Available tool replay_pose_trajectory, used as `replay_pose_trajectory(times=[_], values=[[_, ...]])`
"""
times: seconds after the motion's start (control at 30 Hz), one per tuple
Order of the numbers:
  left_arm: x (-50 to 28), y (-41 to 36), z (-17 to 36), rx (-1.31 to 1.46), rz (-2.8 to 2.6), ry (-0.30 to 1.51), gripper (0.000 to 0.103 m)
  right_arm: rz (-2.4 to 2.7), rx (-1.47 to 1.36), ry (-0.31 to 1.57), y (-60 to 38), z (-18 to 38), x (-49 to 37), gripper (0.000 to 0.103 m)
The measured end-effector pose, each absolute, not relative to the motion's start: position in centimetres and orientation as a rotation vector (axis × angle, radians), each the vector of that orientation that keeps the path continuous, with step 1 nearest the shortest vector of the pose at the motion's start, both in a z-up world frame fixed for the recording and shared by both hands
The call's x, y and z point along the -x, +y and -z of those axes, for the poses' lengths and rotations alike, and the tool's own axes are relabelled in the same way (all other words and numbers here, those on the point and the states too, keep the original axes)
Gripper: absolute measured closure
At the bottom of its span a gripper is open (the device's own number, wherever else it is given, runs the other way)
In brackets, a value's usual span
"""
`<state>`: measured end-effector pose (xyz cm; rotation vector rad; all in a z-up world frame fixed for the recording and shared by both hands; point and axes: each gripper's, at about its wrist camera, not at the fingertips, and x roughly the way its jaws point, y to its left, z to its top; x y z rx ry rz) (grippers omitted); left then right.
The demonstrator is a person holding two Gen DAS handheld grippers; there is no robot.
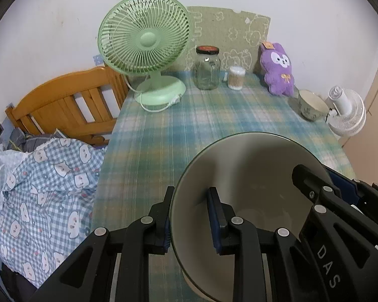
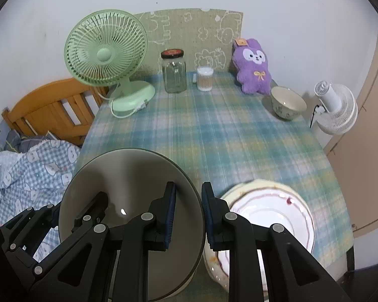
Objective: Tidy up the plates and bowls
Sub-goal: 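Carry the grey dish toward the plate stack with both grippers, then lower the grey dish beside the plate stack and open both grippers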
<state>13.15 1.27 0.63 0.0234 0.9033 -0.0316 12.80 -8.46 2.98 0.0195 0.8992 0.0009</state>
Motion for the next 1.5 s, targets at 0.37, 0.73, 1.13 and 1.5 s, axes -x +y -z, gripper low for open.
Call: replay_pose_trajectory(times=[0.37, 0.73, 1.13, 1.5], values=[[-11.0, 1.3, 2.3, -0.055, 0.062, 0.937, 0.08, 0.018, -0.03, 0.942, -8.3, 0.1, -10.1, 0.079], [-10.5, 1.5, 5.2, -0.047, 0.062, 1.01, 0.079, 0.029, -0.047, 1.018, -8.0, 3.1, -9.8, 0.079], [-11.1, 1.7, 7.0, -0.037, 0.081, 1.061, 0.079, 0.043, -0.03, 1.041, -7.6, 4.9, -10.2, 0.079], [-11.4, 1.4, 6.9, -0.036, 0.126, 1.069, 0.065, 0.029, -0.039, 1.095, -7.8, 5.2, -11.1, 0.079]])
